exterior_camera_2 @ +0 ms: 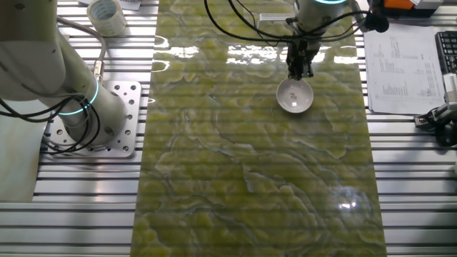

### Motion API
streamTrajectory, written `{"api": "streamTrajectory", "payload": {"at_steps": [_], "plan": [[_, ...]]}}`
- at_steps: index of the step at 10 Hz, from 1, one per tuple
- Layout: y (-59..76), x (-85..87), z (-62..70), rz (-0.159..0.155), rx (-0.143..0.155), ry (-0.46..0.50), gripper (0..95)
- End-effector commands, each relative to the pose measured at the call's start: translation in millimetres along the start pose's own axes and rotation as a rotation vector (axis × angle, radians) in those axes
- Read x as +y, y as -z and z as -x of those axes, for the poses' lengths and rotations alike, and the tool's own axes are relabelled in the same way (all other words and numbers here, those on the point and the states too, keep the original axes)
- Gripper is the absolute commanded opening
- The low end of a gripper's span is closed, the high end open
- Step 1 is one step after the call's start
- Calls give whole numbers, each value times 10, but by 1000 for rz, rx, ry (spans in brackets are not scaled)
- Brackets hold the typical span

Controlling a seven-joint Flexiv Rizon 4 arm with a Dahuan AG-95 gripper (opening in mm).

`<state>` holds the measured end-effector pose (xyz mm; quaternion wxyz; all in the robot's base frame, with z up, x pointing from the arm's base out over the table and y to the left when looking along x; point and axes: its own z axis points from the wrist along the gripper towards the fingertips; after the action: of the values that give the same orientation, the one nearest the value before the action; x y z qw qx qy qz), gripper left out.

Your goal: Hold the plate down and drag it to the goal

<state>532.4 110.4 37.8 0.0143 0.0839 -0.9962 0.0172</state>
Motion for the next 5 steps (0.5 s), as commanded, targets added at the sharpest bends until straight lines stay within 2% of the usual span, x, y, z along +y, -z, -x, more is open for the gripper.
{"api": "streamTrajectory", "payload": {"at_steps": [1, 5], "plan": [[-9, 83, 47, 17, -3, -19, 0], [109, 369, 148, 33, 10, -63, 0]]}}
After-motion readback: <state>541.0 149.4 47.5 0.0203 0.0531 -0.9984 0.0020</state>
